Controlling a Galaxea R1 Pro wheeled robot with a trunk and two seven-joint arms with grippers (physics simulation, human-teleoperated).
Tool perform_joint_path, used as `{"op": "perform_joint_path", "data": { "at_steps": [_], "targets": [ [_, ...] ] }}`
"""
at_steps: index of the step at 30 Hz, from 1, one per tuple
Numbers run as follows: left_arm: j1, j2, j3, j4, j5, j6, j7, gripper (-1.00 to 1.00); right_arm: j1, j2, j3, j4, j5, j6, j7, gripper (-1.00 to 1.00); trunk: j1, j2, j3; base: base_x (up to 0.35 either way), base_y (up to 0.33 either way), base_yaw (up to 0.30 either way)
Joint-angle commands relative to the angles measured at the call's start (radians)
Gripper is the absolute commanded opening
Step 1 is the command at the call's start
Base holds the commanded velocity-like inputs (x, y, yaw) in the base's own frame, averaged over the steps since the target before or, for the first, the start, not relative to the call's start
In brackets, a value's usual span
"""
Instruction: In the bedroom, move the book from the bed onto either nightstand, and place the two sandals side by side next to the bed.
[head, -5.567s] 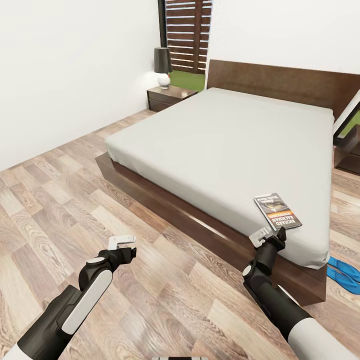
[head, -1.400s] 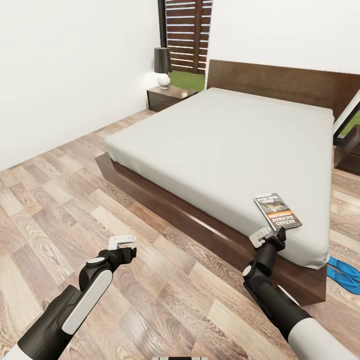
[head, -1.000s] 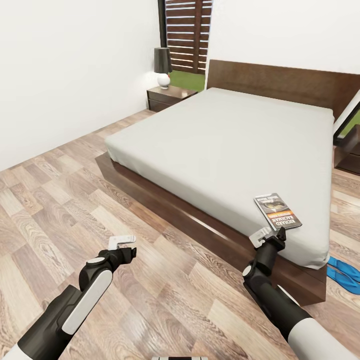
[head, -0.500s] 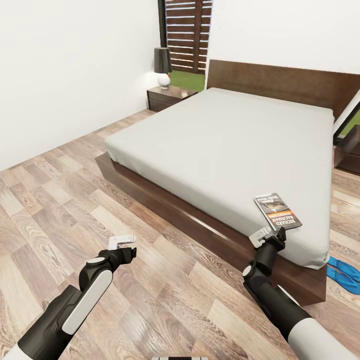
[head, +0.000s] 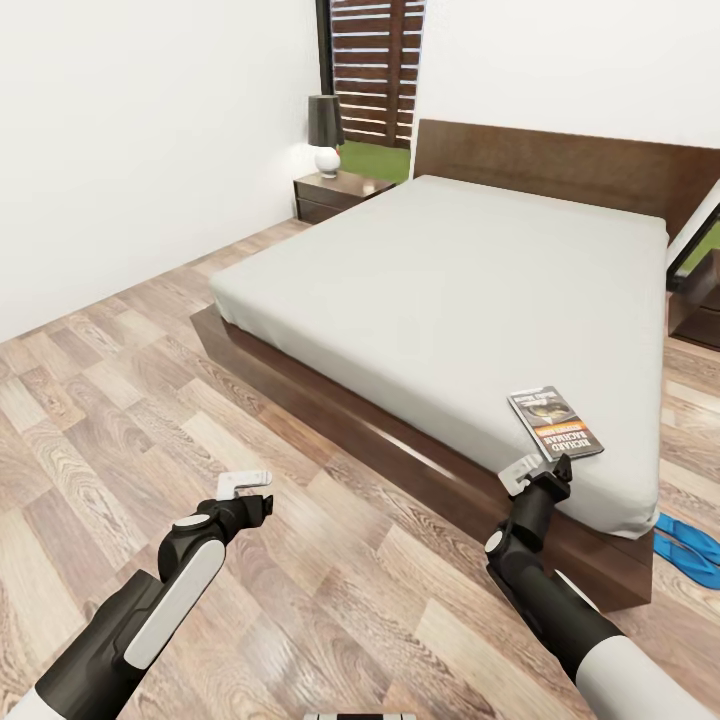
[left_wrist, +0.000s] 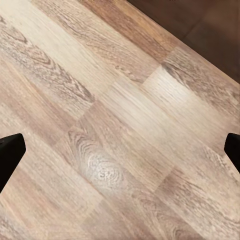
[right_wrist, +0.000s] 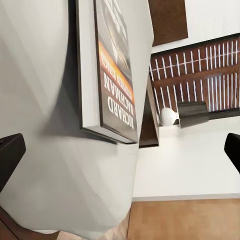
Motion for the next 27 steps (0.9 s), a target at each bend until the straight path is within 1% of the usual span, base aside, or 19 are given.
{"op": "perform_joint_path", "data": {
  "at_steps": [1, 10, 27],
  "targets": [
    [-0.001, 0.001, -0.002, -0.001, 0.009, 0.001, 0.010, 1.00, -0.001, -0.001, 0.003, 0.000, 0.002, 0.007, -0.002, 1.00, 0.000, 0.000, -0.001, 0.057, -0.057, 0.000],
    [-0.001, 0.001, -0.002, -0.001, 0.009, 0.001, 0.011, 1.00, -0.001, -0.001, 0.003, 0.000, 0.002, 0.007, -0.002, 1.00, 0.000, 0.000, -0.001, 0.091, -0.096, 0.000],
    [-0.001, 0.001, -0.003, -0.001, 0.009, 0.001, 0.011, 1.00, -0.001, -0.001, 0.003, 0.000, 0.002, 0.007, -0.002, 1.00, 0.000, 0.000, -0.001, 0.017, -0.019, 0.000]
  ]
}}
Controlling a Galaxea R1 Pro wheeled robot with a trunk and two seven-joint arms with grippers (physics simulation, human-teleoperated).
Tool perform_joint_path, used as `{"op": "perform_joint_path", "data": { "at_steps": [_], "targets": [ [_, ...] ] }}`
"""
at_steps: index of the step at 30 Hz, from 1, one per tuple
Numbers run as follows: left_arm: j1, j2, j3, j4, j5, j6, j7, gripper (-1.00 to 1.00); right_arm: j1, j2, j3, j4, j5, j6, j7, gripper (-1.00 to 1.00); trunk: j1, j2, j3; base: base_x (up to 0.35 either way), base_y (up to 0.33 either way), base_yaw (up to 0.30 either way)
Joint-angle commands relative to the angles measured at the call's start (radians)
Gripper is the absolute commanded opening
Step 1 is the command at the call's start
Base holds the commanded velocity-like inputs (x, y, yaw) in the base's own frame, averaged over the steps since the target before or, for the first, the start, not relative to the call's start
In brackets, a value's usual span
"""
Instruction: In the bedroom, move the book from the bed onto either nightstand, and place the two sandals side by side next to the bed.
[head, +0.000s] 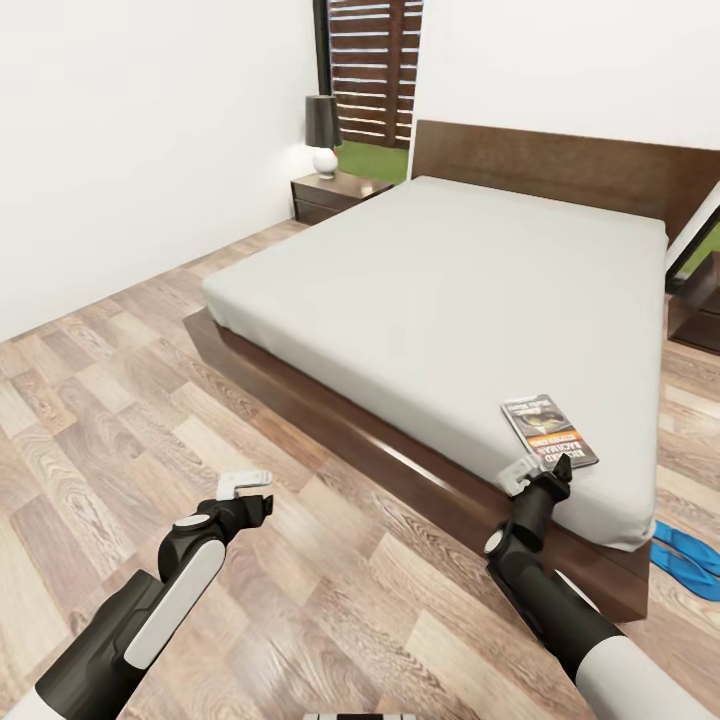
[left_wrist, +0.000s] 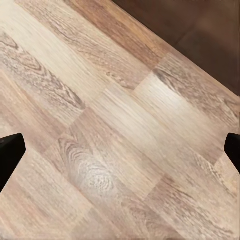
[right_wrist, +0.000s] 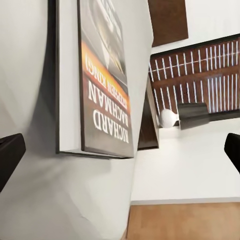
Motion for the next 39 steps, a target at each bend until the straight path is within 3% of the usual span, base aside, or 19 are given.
{"op": "perform_joint_path", "data": {
  "at_steps": [1, 37, 39],
  "targets": [
    [-0.001, 0.001, -0.002, -0.001, 0.010, 0.001, 0.010, 1.00, -0.001, -0.001, 0.003, 0.000, 0.002, 0.006, -0.002, 1.00, 0.000, 0.000, -0.001, 0.128, -0.134, 0.000],
    [-0.001, 0.001, -0.002, -0.001, 0.011, 0.001, 0.010, 1.00, -0.001, -0.001, 0.003, 0.000, 0.002, 0.006, 0.000, 1.00, 0.000, 0.000, -0.001, 0.016, -0.017, 0.000],
    [-0.001, 0.001, -0.002, -0.001, 0.010, 0.001, 0.010, 1.00, -0.001, -0.001, 0.003, 0.000, 0.002, 0.006, 0.000, 1.00, 0.008, -0.014, -0.007, 0.000, 0.000, 0.000]
  ]
}}
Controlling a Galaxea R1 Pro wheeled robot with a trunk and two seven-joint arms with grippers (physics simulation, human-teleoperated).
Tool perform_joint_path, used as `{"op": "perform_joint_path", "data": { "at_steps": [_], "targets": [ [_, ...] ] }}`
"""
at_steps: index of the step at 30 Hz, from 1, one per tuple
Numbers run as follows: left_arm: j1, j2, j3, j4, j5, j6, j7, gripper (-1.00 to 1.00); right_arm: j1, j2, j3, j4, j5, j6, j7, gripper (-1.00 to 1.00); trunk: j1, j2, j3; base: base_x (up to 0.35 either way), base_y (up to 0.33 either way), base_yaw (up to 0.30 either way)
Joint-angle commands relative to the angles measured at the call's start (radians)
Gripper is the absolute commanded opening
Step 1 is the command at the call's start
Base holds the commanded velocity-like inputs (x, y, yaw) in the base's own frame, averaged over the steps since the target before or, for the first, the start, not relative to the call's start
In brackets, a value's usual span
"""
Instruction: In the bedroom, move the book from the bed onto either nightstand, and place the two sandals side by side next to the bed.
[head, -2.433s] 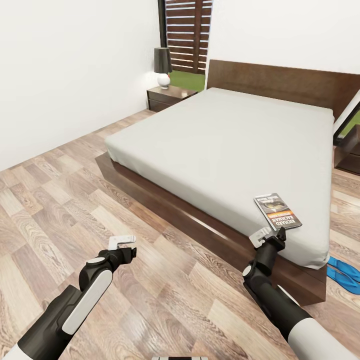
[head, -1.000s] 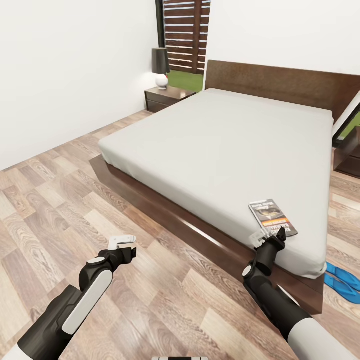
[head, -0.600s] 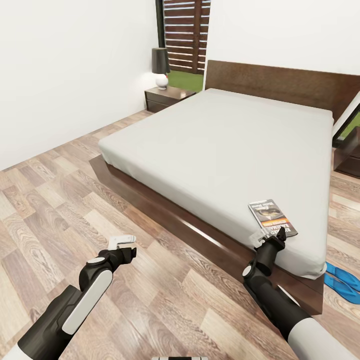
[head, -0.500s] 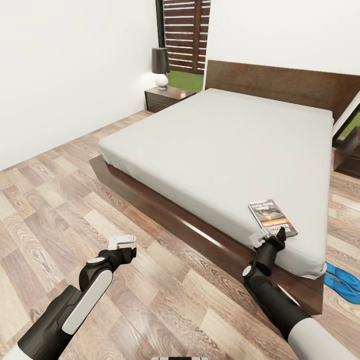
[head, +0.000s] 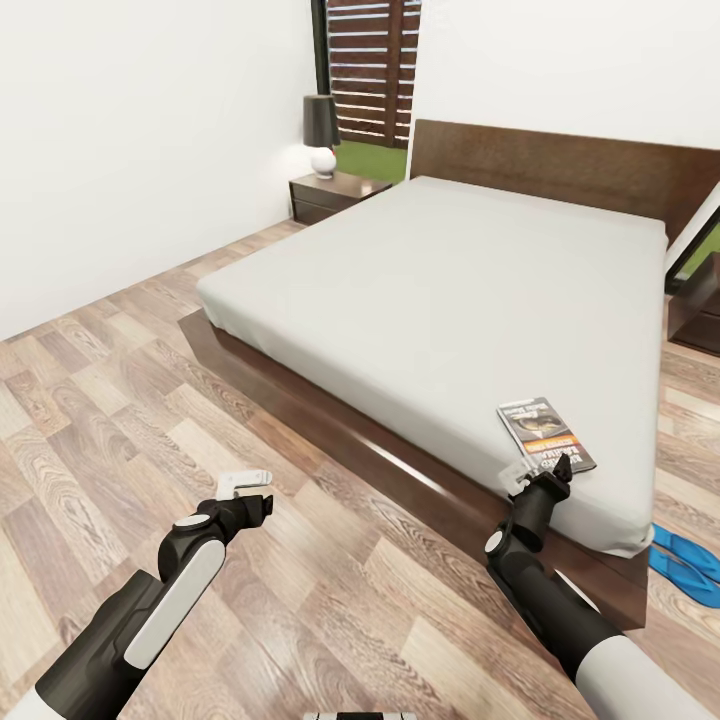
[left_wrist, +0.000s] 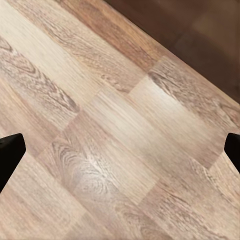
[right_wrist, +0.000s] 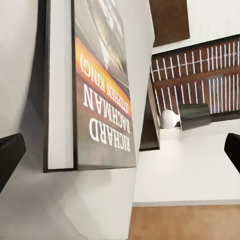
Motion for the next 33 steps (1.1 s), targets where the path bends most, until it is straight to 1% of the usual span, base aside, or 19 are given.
{"op": "perform_joint_path", "data": {
  "at_steps": [1, 33],
  "targets": [
    [-0.001, 0.001, -0.002, -0.001, 0.009, 0.000, 0.010, 1.00, -0.001, -0.001, 0.003, 0.000, 0.002, 0.007, -0.002, 1.00, 0.004, -0.008, -0.004, 0.000, 0.000, 0.000],
    [-0.001, 0.001, -0.003, -0.001, 0.009, 0.000, 0.010, 1.00, -0.001, -0.001, 0.003, 0.000, 0.001, 0.007, 0.000, 1.00, 0.004, -0.008, -0.004, 0.000, 0.000, 0.000]
  ]
}}
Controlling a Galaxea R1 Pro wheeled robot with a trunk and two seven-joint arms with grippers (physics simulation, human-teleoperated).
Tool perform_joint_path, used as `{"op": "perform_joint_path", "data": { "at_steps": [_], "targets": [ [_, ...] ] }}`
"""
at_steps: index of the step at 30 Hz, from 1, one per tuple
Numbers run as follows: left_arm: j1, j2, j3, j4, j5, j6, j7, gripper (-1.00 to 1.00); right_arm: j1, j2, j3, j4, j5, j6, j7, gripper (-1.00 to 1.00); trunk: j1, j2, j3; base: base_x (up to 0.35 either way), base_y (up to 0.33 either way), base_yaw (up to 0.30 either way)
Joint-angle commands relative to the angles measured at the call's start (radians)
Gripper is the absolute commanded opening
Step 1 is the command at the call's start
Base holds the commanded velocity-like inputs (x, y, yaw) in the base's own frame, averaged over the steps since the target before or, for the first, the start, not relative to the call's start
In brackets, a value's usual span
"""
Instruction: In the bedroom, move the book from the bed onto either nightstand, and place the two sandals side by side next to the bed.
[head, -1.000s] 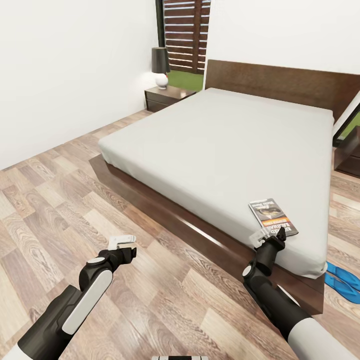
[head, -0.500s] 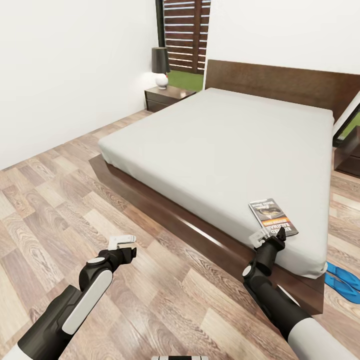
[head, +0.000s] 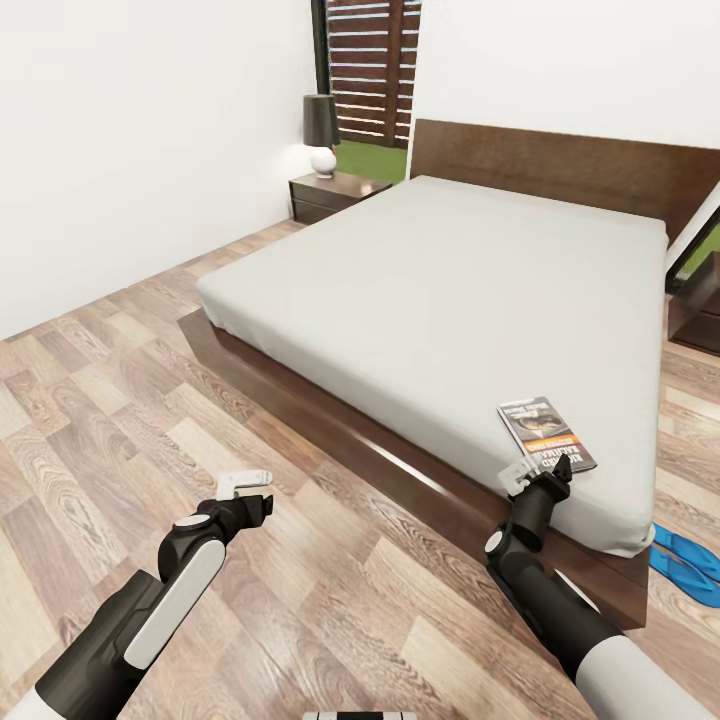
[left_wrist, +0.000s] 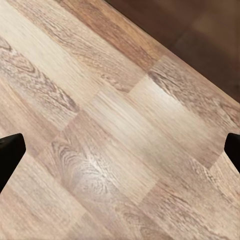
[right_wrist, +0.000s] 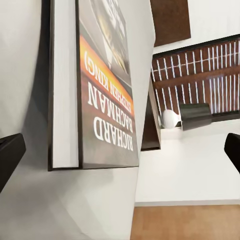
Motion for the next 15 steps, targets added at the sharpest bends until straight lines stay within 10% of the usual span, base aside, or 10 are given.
{"op": "perform_joint_path", "data": {
  "at_steps": [1, 15],
  "targets": [
    [-0.001, 0.001, -0.003, -0.001, 0.009, 0.000, 0.011, 1.00, -0.001, -0.001, 0.003, 0.000, 0.002, 0.007, -0.002, 1.00, 0.000, 0.000, -0.001, 0.000, 0.000, 0.000],
    [-0.001, 0.000, -0.002, -0.001, 0.010, 0.000, 0.012, 1.00, -0.001, -0.001, 0.003, 0.000, 0.002, 0.007, -0.002, 1.00, 0.000, 0.000, -0.001, 0.000, -0.065, 0.000]
  ]
}}
